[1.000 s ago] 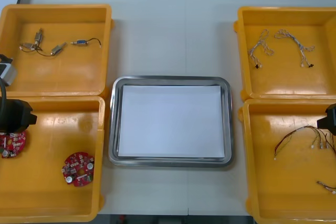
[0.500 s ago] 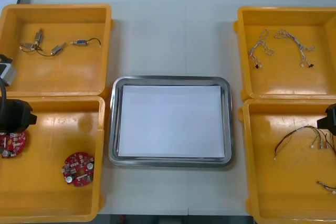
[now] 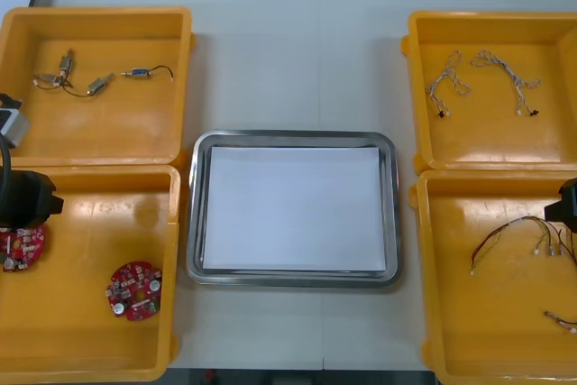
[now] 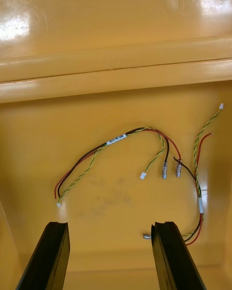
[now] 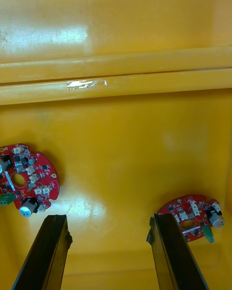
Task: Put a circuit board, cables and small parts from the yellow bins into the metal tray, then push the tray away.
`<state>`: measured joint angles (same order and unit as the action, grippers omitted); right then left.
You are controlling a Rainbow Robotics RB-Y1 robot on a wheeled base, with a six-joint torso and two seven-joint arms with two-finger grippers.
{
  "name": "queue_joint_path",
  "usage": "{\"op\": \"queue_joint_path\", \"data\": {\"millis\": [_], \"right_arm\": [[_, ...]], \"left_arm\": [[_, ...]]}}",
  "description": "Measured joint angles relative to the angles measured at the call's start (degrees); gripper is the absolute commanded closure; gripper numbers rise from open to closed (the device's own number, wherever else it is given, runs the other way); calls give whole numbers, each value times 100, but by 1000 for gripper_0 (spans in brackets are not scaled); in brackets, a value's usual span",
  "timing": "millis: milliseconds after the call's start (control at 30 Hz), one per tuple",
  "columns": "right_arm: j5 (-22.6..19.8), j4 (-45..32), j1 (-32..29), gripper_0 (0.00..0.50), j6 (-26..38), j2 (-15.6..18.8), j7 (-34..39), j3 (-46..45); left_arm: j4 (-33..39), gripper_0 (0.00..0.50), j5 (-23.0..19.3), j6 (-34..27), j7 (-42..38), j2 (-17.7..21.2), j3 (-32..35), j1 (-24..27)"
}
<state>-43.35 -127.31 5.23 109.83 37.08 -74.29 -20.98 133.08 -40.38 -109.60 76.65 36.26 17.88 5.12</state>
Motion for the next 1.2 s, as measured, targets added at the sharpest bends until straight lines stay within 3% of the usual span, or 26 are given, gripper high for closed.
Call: {"op": "queue_joint_path", "data": {"millis": [500, 733, 1200], "right_arm": [[-41, 155, -69, 0, 2, 5, 0, 4], [-92, 170, -264, 0, 2, 196, 2, 131], [-327, 177, -958, 0, -258, 236, 364, 134]], "left_arm": [[-1, 0, -4, -3, 0, -14, -17, -9], [0, 0, -26, -3, 0, -14, -17, -39], [384, 0, 48, -3, 0, -200, -17, -995]]}}
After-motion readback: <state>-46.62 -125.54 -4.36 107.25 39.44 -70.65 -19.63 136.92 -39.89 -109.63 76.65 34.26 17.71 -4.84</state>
